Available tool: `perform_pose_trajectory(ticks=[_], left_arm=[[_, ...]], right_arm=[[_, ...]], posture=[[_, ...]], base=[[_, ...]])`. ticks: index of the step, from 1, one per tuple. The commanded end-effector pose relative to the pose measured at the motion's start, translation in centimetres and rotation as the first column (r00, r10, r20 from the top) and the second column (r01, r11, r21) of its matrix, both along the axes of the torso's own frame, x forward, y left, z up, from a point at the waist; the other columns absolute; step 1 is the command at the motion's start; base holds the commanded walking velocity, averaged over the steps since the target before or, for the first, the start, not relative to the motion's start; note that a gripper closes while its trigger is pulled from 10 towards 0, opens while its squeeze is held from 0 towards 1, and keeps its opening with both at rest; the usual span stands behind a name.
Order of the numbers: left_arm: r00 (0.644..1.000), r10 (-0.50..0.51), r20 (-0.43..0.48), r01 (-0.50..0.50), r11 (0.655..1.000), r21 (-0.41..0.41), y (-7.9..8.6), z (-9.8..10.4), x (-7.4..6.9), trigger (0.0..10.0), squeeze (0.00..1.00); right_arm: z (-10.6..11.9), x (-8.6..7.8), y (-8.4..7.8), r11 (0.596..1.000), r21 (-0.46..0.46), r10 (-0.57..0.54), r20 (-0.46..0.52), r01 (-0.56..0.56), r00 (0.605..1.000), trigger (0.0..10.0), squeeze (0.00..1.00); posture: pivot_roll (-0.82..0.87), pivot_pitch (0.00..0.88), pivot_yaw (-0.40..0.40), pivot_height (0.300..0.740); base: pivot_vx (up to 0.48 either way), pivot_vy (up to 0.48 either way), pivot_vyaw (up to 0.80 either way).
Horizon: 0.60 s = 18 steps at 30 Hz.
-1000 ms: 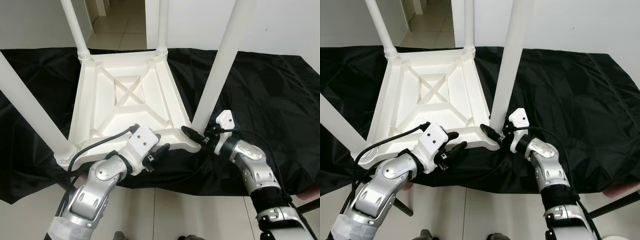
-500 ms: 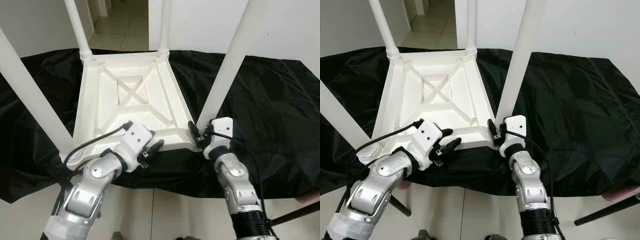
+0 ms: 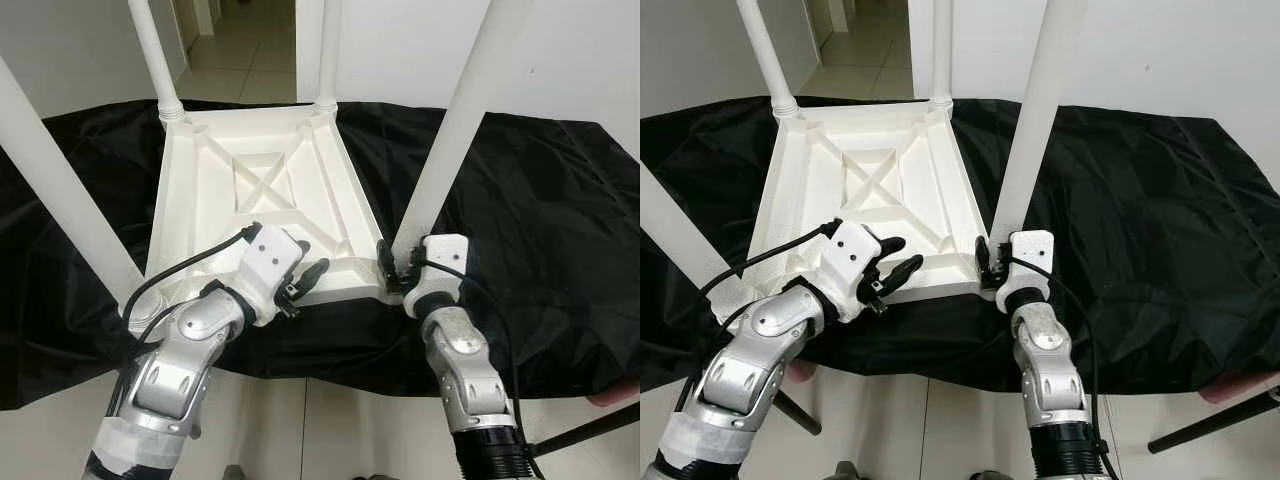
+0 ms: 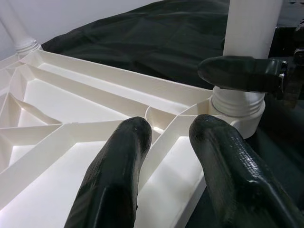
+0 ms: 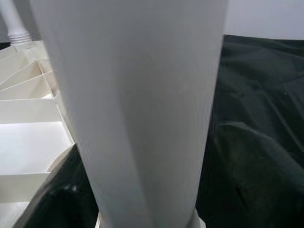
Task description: Building children table
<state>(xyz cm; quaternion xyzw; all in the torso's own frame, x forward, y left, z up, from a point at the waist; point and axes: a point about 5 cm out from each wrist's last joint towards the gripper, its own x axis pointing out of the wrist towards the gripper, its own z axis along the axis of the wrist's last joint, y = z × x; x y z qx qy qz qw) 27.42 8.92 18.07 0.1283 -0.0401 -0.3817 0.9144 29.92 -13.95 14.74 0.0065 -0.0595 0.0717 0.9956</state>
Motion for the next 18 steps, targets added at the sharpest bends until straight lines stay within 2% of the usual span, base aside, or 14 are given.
perform_pose_trajectory(ticks=[1,2,4,5,6,8,9,11,12,14,16,18], left_arm=[[0.999,0.043,0.007,-0.043,0.999,-0.034,0.4,0.4,-0.3,10.0,0.0],[1.0,0.02,0.0,-0.02,0.999,-0.045,0.3,0.4,-0.6,10.0,0.0],[1.0,-0.012,-0.01,0.011,0.998,-0.066,0.1,0.4,-1.0,10.0,0.0],[1.0,-0.012,-0.01,0.011,0.998,-0.066,0.1,0.4,-1.0,10.0,0.0],[0.999,-0.038,-0.011,0.037,0.996,-0.082,0.0,0.5,-1.3,10.0,0.0],[0.999,-0.049,-0.01,0.048,0.995,-0.084,0.0,0.6,-1.5,10.0,0.0],[0.998,-0.066,-0.022,0.064,0.993,-0.101,-0.3,0.6,-1.8,10.0,0.0],[0.997,-0.074,-0.029,0.071,0.992,-0.103,-0.4,0.6,-1.9,10.0,0.0],[0.997,-0.075,-0.03,0.072,0.992,-0.101,-0.4,0.6,-1.9,10.0,0.0],[0.997,-0.074,-0.032,0.07,0.992,-0.1,-0.4,0.6,-1.8,10.0,0.0],[0.997,-0.072,-0.041,0.067,0.992,-0.106,-0.8,0.4,-1.8,10.0,0.0],[0.997,-0.072,-0.041,0.067,0.992,-0.106,-0.8,0.4,-1.8,10.0,0.0]], right_arm=[[1.0,0.2,-0.7,0.998,0.003,0.058,0.049,-0.058,0.997,10.0,1.0],[1.3,0.4,-1.1,0.995,-0.009,0.103,0.06,-0.103,0.993,10.0,0.0],[1.7,0.6,-1.5,0.984,-0.016,0.178,0.058,-0.177,0.982,10.0,0.0],[1.7,0.6,-1.5,0.984,-0.016,0.178,0.058,-0.177,0.982,10.0,0.0],[1.9,0.8,-1.7,0.967,-0.03,0.253,0.051,-0.252,0.966,10.0,0.0],[2.0,0.9,-1.8,0.959,-0.043,0.283,0.048,-0.281,0.958,10.0,0.0],[2.2,1.1,-1.7,0.912,-0.136,0.396,0.05,-0.387,0.917,10.0,0.0],[1.8,1.1,-1.2,0.841,-0.196,0.516,0.008,-0.505,0.857,10.0,0.0],[1.5,1.1,-1.1,0.819,-0.215,0.543,-0.008,-0.532,0.839,10.0,0.0],[1.3,1.3,-1.1,0.81,-0.223,0.552,-0.022,-0.543,0.833,10.0,0.0],[0.2,2.1,-1.1,0.786,-0.231,0.571,-0.085,-0.574,0.817,10.0,0.0],[0.2,2.1,-1.1,0.786,-0.231,0.571,-0.085,-0.574,0.817,10.0,0.0]], posture=[[-0.03,0.04,0.006,0.74],[-0.03,0.043,0.006,0.74],[-0.04,0.059,0.005,0.74],[-0.04,0.059,0.005,0.74],[-0.04,0.068,0.008,0.74],[-0.04,0.068,0.008,0.74],[-0.04,0.077,0.018,0.74],[-0.05,0.086,0.035,0.74],[-0.05,0.086,0.035,0.74],[-0.04,0.084,0.042,0.74],[-0.03,0.07,0.051,0.74],[-0.03,0.07,0.051,0.74]], base=[[0.0,0.0,0.0],[0.0,0.0,0.0],[0.0,0.0,0.0],[0.0,0.0,0.0],[0.0,0.0,0.0],[0.0,0.0,0.0],[0.0,0.0,0.0],[0.0,0.0,0.0],[0.0,0.0,0.0],[0.0,0.0,0.0],[0.0,0.0,0.0],[0.0,0.0,0.0]])
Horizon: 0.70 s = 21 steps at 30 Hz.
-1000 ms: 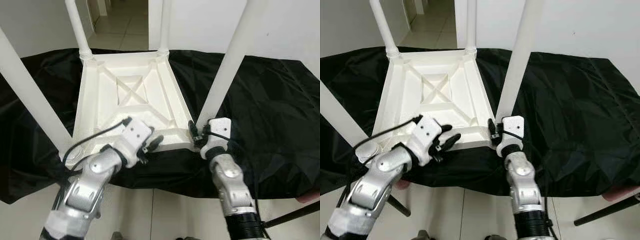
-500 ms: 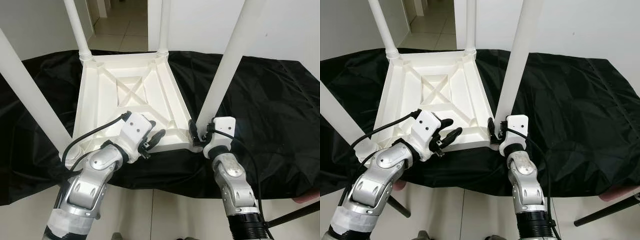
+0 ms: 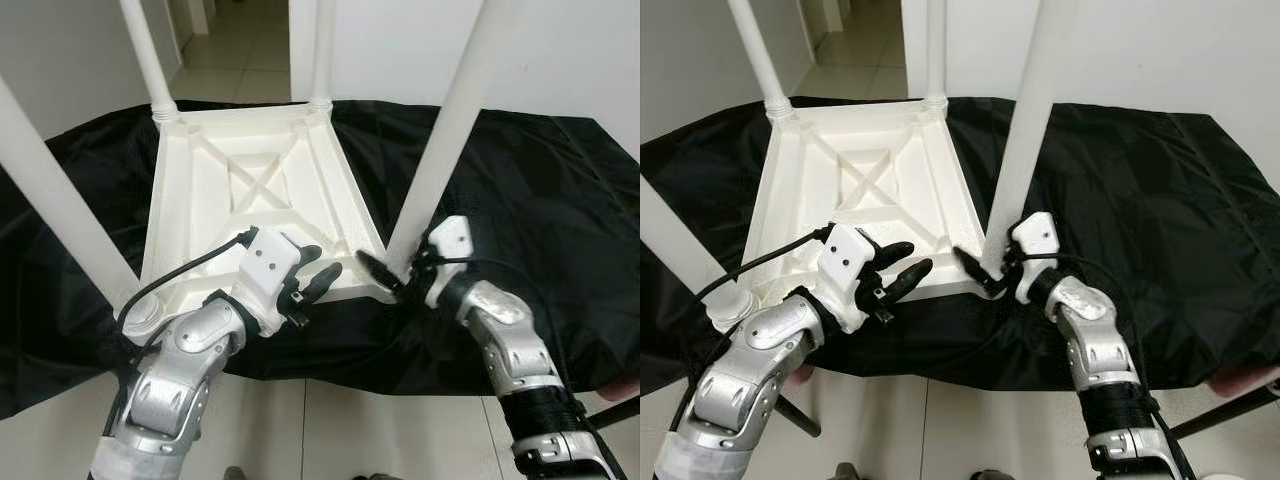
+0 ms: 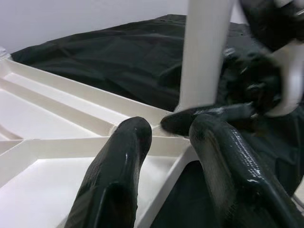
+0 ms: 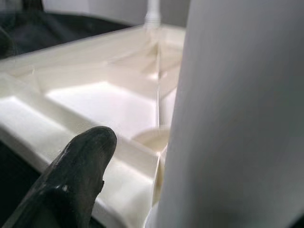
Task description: Building children table
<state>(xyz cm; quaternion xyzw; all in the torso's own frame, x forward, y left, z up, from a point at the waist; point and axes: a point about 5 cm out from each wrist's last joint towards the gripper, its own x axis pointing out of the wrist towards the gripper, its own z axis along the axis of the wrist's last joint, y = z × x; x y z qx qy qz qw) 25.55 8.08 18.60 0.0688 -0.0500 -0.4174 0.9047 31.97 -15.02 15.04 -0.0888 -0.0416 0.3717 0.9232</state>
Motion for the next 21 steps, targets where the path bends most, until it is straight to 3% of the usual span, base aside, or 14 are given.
perform_pose_trajectory(ticks=[1,9,10,11,21], left_arm=[[1.0,0.009,-0.01,-0.009,1.0,0.004,-0.1,0.0,-0.1,10.0,0.0],[1.0,0.029,0.004,-0.029,0.999,0.042,0.5,-0.1,-0.2,10.0,0.0],[0.999,0.036,0.004,-0.037,0.998,0.044,0.7,-0.1,-0.2,10.0,0.0],[0.999,0.044,0.003,-0.044,0.998,0.045,0.8,-0.2,-0.2,10.0,0.0],[0.998,0.066,0.001,-0.066,0.997,0.039,1.0,-0.2,-0.1,10.0,0.0]], right_arm=[[-0.2,0.2,-0.1,0.999,-0.034,0.025,0.001,-0.025,1.0,10.0,0.0],[-0.7,1.5,-0.3,0.994,-0.103,0.031,-0.016,-0.033,0.999,10.0,0.0],[-0.8,1.6,-0.4,0.994,-0.107,0.037,-0.02,-0.039,0.999,6.6,0.0],[-0.8,1.7,-0.7,0.994,-0.105,0.04,-0.024,-0.042,0.999,0.0,0.0],[-1.2,1.6,-1.2,0.994,-0.09,0.061,-0.042,-0.064,0.997,0.0,0.0]], posture=[[-0.03,0.07,0.051,0.74],[0.0,0.068,0.04,0.74],[0.0,0.064,0.038,0.74],[0.0,0.07,0.033,0.74],[0.0,0.086,0.022,0.74]], base=[[0.0,0.0,0.0],[0.0,0.0,0.0],[0.0,0.0,0.0],[0.0,0.0,0.0],[0.0,0.0,0.0]])
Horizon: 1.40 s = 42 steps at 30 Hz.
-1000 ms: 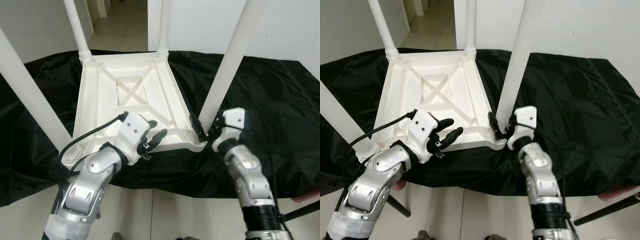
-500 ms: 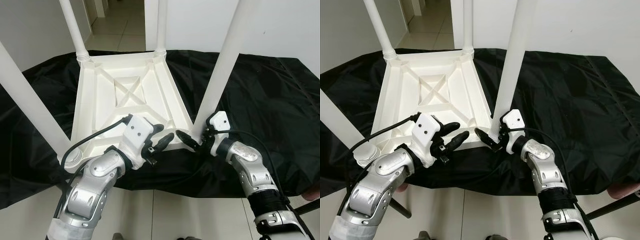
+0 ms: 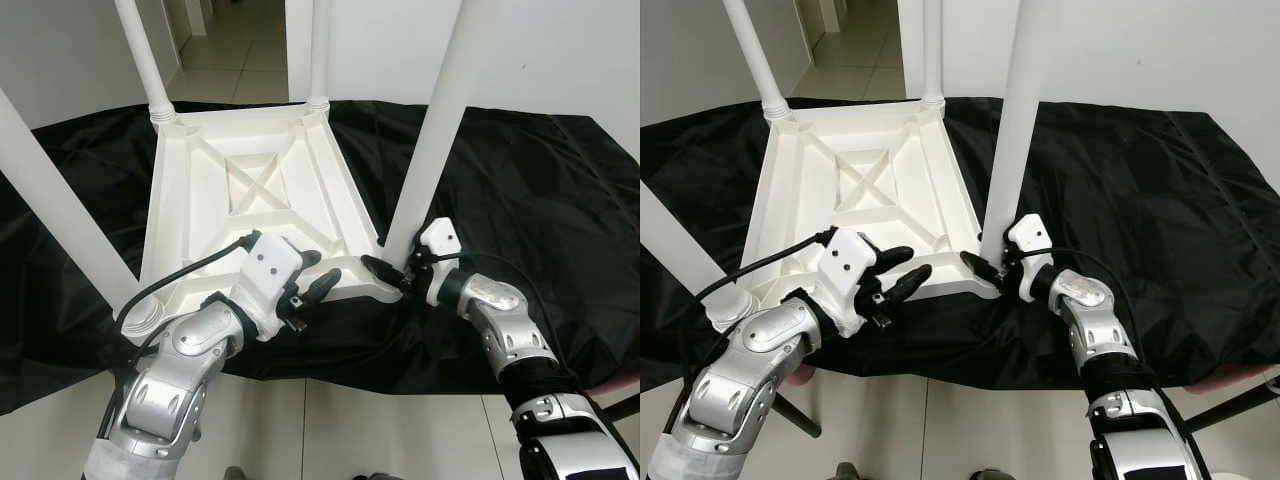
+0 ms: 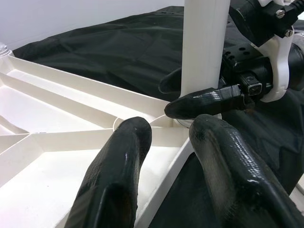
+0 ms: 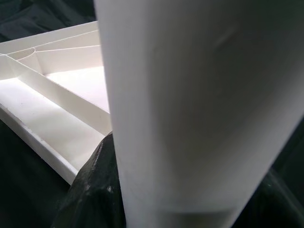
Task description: Building children table
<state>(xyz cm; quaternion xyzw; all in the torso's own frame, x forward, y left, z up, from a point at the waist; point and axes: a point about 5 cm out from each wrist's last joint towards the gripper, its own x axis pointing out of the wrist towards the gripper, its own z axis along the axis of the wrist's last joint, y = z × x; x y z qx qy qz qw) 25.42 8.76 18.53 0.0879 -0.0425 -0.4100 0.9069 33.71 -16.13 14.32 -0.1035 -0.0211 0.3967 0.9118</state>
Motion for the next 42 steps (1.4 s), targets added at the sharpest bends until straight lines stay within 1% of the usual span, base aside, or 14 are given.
perform_pose_trajectory(ticks=[1,12,15,16,17,19,22,23,25,27,34,35,39,42], left_arm=[[0.999,0.049,-0.004,-0.049,0.999,-0.003,0.4,-0.1,0.0,10.0,0.0],[0.999,0.05,-0.008,-0.05,0.999,0.0,0.3,-0.2,-0.1,10.0,0.0],[0.999,0.048,-0.011,-0.048,0.999,-0.003,0.2,-0.3,-0.1,10.0,0.0],[0.999,0.048,-0.011,-0.048,0.999,-0.003,0.2,-0.3,-0.1,10.0,0.0],[0.999,0.051,-0.013,-0.051,0.999,-0.006,0.2,-0.3,-0.1,10.0,0.0],[0.998,0.054,-0.016,-0.054,0.998,-0.01,0.3,-0.3,-0.1,10.0,0.0],[0.997,0.059,-0.052,-0.065,0.991,-0.119,0.5,0.2,-0.6,10.0,0.0],[0.997,0.059,-0.052,-0.065,0.991,-0.119,0.5,0.2,-0.6,10.0,0.0],[0.997,0.06,-0.054,-0.066,0.989,-0.129,0.6,0.2,-0.7,10.0,0.0],[0.997,0.06,-0.052,-0.065,0.991,-0.115,0.6,0.0,-0.7,10.0,0.0],[0.998,0.052,-0.047,-0.057,0.993,-0.101,0.6,-0.1,-0.6,10.0,0.0],[0.998,0.051,-0.048,-0.056,0.993,-0.102,0.6,0.0,-0.6,10.0,0.0],[0.997,0.056,-0.054,-0.061,0.993,-0.101,0.9,0.0,-0.8,10.0,0.0],[0.997,0.058,-0.059,-0.064,0.993,-0.102,1.1,0.0,-0.9,10.0,0.0]], right_arm=[[-0.7,-0.1,-0.2,0.999,-0.043,0.011,-0.012,-0.012,1.0,10.0,0.0],[0.0,-0.2,0.0,0.99,0.069,-0.124,0.007,0.124,0.992,10.0,0.0],[-0.5,-0.2,0.3,0.934,0.067,-0.351,0.001,0.35,0.936,10.0,0.0],[-0.5,-0.2,0.3,0.934,0.067,-0.351,0.001,0.35,0.936,10.0,0.0],[-0.9,-0.8,0.9,0.887,0.123,-0.443,-0.052,0.446,0.895,10.0,0.0],[-0.9,-1.1,1.2,0.871,0.152,-0.463,-0.07,0.468,0.884,10.0,0.0],[-1.4,-2.6,2.4,0.741,0.203,-0.632,-0.109,0.64,0.767,10.0,0.0],[-1.4,-2.6,2.4,0.741,0.203,-0.632,-0.109,0.64,0.767,10.0,0.0],[-1.6,-3.5,3.2,0.686,0.21,-0.691,-0.115,0.697,0.714,10.0,0.0],[-1.6,-3.9,3.8,0.67,0.212,-0.707,-0.111,0.711,0.699,10.0,0.0],[-1.2,-4.4,4.8,0.691,0.236,-0.673,-0.136,0.684,0.727,10.0,0.0],[-1.0,-4.6,4.9,0.705,0.263,-0.646,-0.145,0.659,0.749,10.0,1.0],[-0.3,-5.0,4.9,0.726,0.315,-0.604,-0.133,0.611,0.786,10.0,1.0],[-0.3,-5.0,4.4,0.728,0.323,-0.596,-0.14,0.605,0.791,10.0,1.0]], posture=[[-0.01,0.089,0.025,0.74],[-0.02,0.092,0.017,0.74],[-0.02,0.101,0.011,0.74],[-0.02,0.101,0.011,0.74],[-0.02,0.101,0.011,0.74],[-0.02,0.099,0.009,0.74],[-0.03,0.087,0.004,0.74],[-0.03,0.087,0.004,0.74],[-0.02,0.082,0.002,0.74],[-0.03,0.081,0.0,0.74],[-0.03,0.079,0.005,0.74],[-0.03,0.081,0.008,0.74],[-0.03,0.086,0.011,0.74],[-0.03,0.091,0.014,0.74]], base=[[0.0,0.0,0.0],[0.0,0.0,0.0],[0.0,0.0,0.0],[0.0,0.0,0.0],[0.0,0.0,0.0],[0.0,0.0,0.0],[0.0,0.0,0.0],[0.0,0.0,0.0],[0.0,0.0,0.0],[0.0,0.0,0.0],[0.0,0.0,0.0],[0.0,0.0,0.0],[0.0,0.0,0.0],[0.0,0.0,0.0]])
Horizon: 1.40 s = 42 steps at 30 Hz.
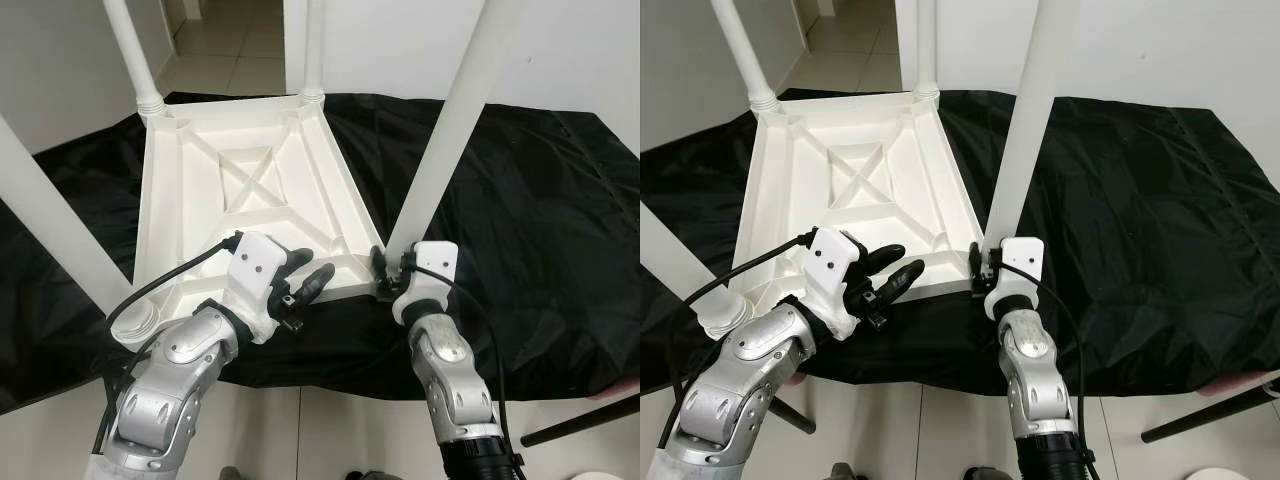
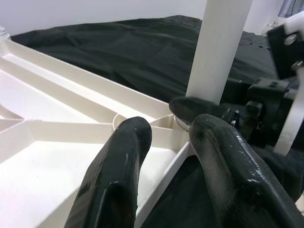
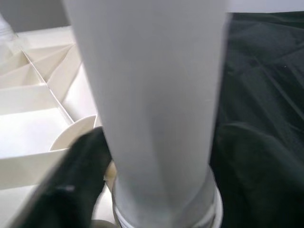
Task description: Building children table
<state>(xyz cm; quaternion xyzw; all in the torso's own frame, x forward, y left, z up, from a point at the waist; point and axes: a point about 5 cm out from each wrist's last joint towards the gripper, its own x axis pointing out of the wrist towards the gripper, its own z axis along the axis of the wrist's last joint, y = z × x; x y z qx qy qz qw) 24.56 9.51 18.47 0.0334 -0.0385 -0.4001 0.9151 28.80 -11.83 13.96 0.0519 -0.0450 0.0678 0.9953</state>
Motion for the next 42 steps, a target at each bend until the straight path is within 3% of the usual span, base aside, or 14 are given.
perform_pose_trajectory(ticks=[1,5,6,9,11,16,20,22,29,30,33,40,41,42], left_arm=[[0.999,0.036,-0.01,-0.036,0.999,-0.006,0.3,0.0,-0.1,10.0,0.0],[1.0,0.028,-0.011,-0.029,1.0,-0.009,0.2,0.1,-0.3,10.0,0.0],[1.0,0.024,-0.011,-0.024,1.0,-0.004,0.3,0.1,-0.4,10.0,0.0],[1.0,0.017,-0.008,-0.017,1.0,0.016,0.3,0.0,-0.4,10.0,0.0],[1.0,0.016,-0.006,-0.016,1.0,0.024,0.4,0.0,-0.3,10.0,0.0],[1.0,0.019,-0.004,-0.019,1.0,0.025,0.5,0.1,-0.1,10.0,0.0],[1.0,0.019,-0.003,-0.019,0.999,0.028,0.5,0.0,-0.1,10.0,0.0],[1.0,0.018,-0.002,-0.018,0.999,0.027,0.4,0.1,-0.1,10.0,0.0],[1.0,0.017,-0.001,-0.017,0.999,0.028,0.4,0.1,-0.1,10.0,0.0],[1.0,0.018,0.0,-0.018,0.999,0.029,0.4,0.2,-0.1,10.0,0.0],[0.999,0.032,0.005,-0.032,0.999,0.023,0.6,0.5,0.0,10.0,0.0],[0.999,0.036,0.002,-0.036,0.999,0.023,0.6,0.4,-0.1,10.0,0.0],[0.999,0.041,0.002,-0.041,0.999,0.024,0.7,0.4,-0.1,10.0,0.0],[0.999,0.049,0.004,-0.049,0.998,0.025,0.9,0.4,0.0,10.0,0.0]], right_arm=[[0.2,-0.2,-0.2,1.0,0.021,0.019,0.009,-0.019,1.0,10.0,1.0],[0.3,-0.4,-0.9,0.996,0.015,0.083,0.027,-0.084,0.996,10.0,0.94],[0.3,-0.4,-1.3,0.989,-0.014,0.149,0.031,-0.148,0.988,10.0,0.0],[0.2,-0.2,-2.0,0.971,-0.046,0.236,0.027,-0.235,0.971,10.0,0.0],[0.5,0.4,-2.5,0.938,-0.104,0.335,0.029,-0.33,0.942,10.0,0.0],[0.9,1.7,-2.8,0.892,-0.177,0.426,0.02,-0.416,0.905,10.0,0.0],[1.0,2.2,-2.7,0.882,-0.192,0.442,0.016,-0.431,0.897,10.0,0.0],[0.9,3.1,-1.9,0.839,-0.228,0.505,-0.007,-0.494,0.863,10.0,0.0],[0.5,3.5,-1.3,0.799,-0.249,0.557,-0.04,-0.548,0.83,10.0,0.0],[0.1,3.7,-1.3,0.785,-0.25,0.57,-0.07,-0.567,0.819,0.0,0.0],[-0.4,3.9,-1.5,0.764,-0.253,0.589,-0.102,-0.594,0.802,0.0,0.0],[-0.6,4.0,-1.7,0.763,-0.245,0.594,-0.101,-0.598,0.798,0.0,0.0],[-0.6,4.0,-1.8,0.781,-0.24,0.571,-0.098,-0.576,0.815,10.0,0.0],[-0.5,4.0,-1.8,0.806,-0.223,0.543,-0.091,-0.548,0.835,10.0,0.0]], posture=[[-0.03,0.091,0.014,0.74],[-0.03,0.094,0.011,0.74],[-0.03,0.094,0.012,0.74],[-0.03,0.096,0.013,0.74],[-0.03,0.095,0.016,0.74],[-0.03,0.094,0.017,0.74],[-0.03,0.095,0.018,0.74],[-0.03,0.096,0.021,0.74],[-0.02,0.098,0.024,0.74],[-0.01,0.1,0.024,0.74],[-0.01,0.11,0.024,0.74],[-0.01,0.114,0.026,0.74],[-0.01,0.113,0.021,0.74],[-0.01,0.113,0.021,0.74]], base=[[0.0,0.0,0.0],[0.0,0.0,0.0],[0.0,0.0,0.0],[0.0,0.0,0.0],[0.0,0.0,0.0],[0.0,0.0,0.0],[0.0,0.0,0.0],[0.0,0.0,0.0],[0.0,0.0,0.0],[0.0,0.0,0.0],[0.0,0.0,0.0],[0.0,0.0,0.0],[0.0,0.0,0.0],[0.0,0.0,0.0]])
